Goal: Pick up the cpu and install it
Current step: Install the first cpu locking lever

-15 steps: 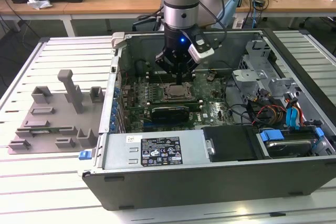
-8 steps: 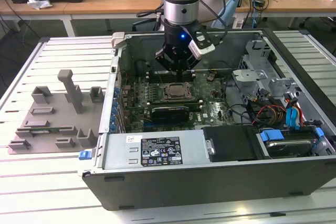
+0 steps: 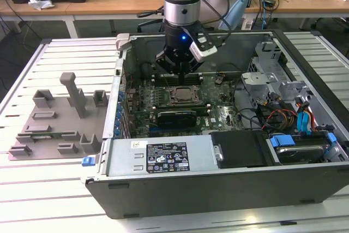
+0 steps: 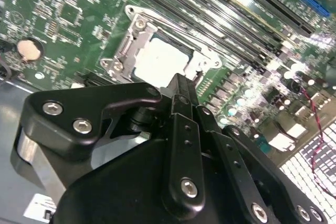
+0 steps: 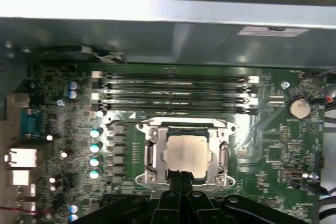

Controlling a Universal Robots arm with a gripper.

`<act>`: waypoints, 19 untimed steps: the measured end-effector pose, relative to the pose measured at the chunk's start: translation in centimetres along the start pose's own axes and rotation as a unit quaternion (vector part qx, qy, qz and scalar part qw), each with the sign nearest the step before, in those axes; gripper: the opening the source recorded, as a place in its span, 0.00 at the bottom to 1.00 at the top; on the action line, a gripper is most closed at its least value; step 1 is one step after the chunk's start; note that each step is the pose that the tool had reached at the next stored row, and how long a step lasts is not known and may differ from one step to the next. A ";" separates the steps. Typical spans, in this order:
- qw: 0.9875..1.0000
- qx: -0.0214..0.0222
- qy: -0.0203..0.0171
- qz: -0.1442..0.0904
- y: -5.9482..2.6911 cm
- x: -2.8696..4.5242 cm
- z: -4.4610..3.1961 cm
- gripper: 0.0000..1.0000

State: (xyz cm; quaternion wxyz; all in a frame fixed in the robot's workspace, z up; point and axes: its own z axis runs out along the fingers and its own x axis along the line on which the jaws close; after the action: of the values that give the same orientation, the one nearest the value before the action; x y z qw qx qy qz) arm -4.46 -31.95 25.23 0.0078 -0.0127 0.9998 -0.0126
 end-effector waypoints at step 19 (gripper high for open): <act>1.000 -0.021 -0.001 0.000 0.15 6.08 -0.09 0.11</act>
State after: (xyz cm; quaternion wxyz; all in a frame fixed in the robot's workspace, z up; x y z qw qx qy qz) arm -10.54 -31.95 25.22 0.0081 -0.0126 0.9999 0.0083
